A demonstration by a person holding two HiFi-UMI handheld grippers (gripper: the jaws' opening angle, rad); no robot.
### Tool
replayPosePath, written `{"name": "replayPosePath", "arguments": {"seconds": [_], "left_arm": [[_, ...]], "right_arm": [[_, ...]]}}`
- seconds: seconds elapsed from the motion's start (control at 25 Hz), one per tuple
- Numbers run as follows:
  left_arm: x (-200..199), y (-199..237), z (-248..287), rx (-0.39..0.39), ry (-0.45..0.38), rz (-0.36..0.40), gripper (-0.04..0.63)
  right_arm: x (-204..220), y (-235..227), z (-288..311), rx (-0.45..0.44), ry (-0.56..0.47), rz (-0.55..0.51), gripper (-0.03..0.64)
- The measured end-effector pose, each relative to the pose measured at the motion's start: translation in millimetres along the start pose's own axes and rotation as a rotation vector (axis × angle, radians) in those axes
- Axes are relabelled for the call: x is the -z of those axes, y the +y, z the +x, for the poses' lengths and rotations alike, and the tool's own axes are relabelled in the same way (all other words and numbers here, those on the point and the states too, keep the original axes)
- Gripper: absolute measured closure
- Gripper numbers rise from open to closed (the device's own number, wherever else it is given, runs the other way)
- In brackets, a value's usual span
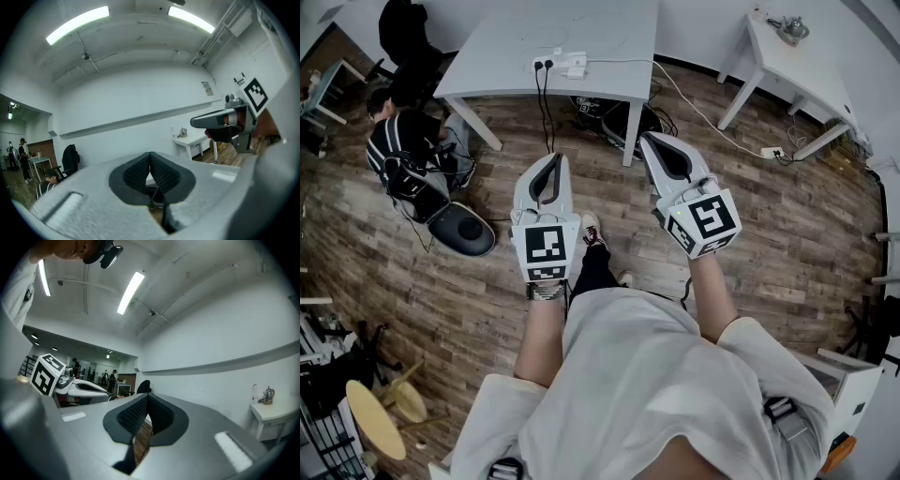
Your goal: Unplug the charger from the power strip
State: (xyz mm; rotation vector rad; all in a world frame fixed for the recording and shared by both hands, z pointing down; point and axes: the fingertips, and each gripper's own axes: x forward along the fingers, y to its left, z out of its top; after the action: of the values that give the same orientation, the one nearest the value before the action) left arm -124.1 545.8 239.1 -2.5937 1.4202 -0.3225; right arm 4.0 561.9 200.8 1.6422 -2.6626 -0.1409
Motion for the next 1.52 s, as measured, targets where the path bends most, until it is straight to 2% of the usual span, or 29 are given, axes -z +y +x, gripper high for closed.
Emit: {"name": "replayPosePath", "arguments": {"seconds": [0.24,0.44,0.6,1.12,1.52], "left_arm": [[5,5,1,-0.011,0.012,-0.001,0.591],[12,23,28,-0.014,0.025,-0.015,0.591],[15,35,68,-0.012,0.026,-0.026,0.591],[31,103,221,0.000,0.031,-0.059,0.591],[50,167,315,0.058,0.077,-0.069,0.591]], "right_arm": [[6,-1,2,0.010,0.020,0.013,0.616],[10,-14,28,0.005,0.020,0.017,0.615],[9,-38,56,-0.003,-0.008,0.031,0.615],[39,-128,202,-0.017,0.024,0.025,0.615],[57,-164,317,-0.012,0.065,0.033,0.615]]}}
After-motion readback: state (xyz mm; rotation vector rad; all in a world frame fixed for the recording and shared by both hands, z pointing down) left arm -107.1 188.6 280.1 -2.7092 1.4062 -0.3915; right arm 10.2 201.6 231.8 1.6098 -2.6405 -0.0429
